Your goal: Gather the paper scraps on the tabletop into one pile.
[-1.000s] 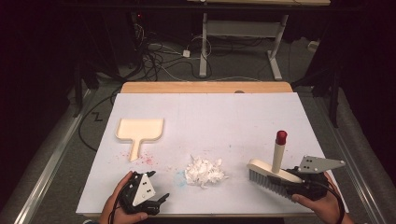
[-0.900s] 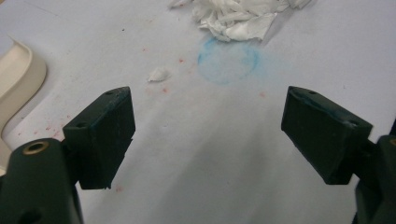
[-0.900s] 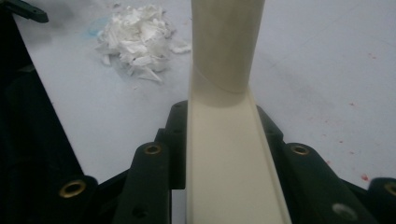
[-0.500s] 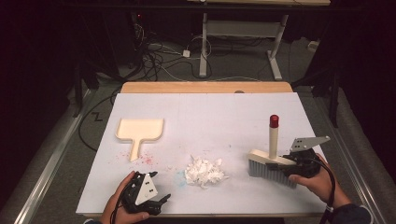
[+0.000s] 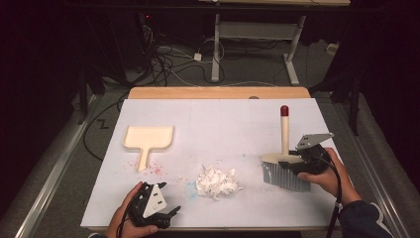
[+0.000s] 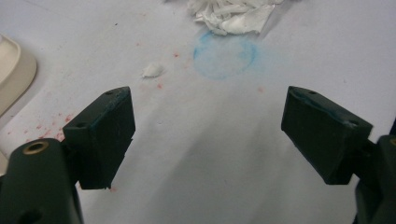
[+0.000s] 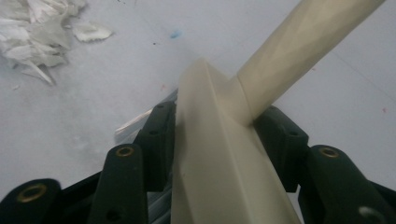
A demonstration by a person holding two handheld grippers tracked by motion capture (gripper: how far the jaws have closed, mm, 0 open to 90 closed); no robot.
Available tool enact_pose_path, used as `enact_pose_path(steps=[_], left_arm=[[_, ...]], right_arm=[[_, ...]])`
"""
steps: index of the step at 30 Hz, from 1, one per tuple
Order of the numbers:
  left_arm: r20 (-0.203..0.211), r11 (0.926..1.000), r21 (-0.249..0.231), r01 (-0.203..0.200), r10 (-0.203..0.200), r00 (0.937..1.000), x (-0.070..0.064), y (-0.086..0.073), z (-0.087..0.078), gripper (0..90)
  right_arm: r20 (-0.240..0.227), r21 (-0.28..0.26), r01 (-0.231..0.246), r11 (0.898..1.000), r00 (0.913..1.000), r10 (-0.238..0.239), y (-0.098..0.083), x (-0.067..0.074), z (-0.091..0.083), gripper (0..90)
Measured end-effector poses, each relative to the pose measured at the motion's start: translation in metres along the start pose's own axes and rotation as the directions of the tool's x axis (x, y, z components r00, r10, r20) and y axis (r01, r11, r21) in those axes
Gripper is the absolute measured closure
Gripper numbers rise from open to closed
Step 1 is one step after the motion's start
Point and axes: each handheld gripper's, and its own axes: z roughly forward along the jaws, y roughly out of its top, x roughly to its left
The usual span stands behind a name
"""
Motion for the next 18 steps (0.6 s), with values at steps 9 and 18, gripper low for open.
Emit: enact_pose_path(steps=[9, 18], left_arm=[[0.001, 1.0000, 0.003, -0.002, 0.002, 1.0000, 0.000, 0.000, 0.001, 16.6], [0.002, 1.0000, 0.000, -0.003, 0.003, 1.0000, 0.000, 0.000, 0.001, 16.7]], right_arm=[[0.064, 0.031, 0.052, 0.998, 0.9965, -0.054, 0.004, -0.011, 0.009, 40.2], [0.258, -0.099, 0.048, 0.994, 0.9658, -0.021, 0.005, -0.008, -0.003, 37.4]])
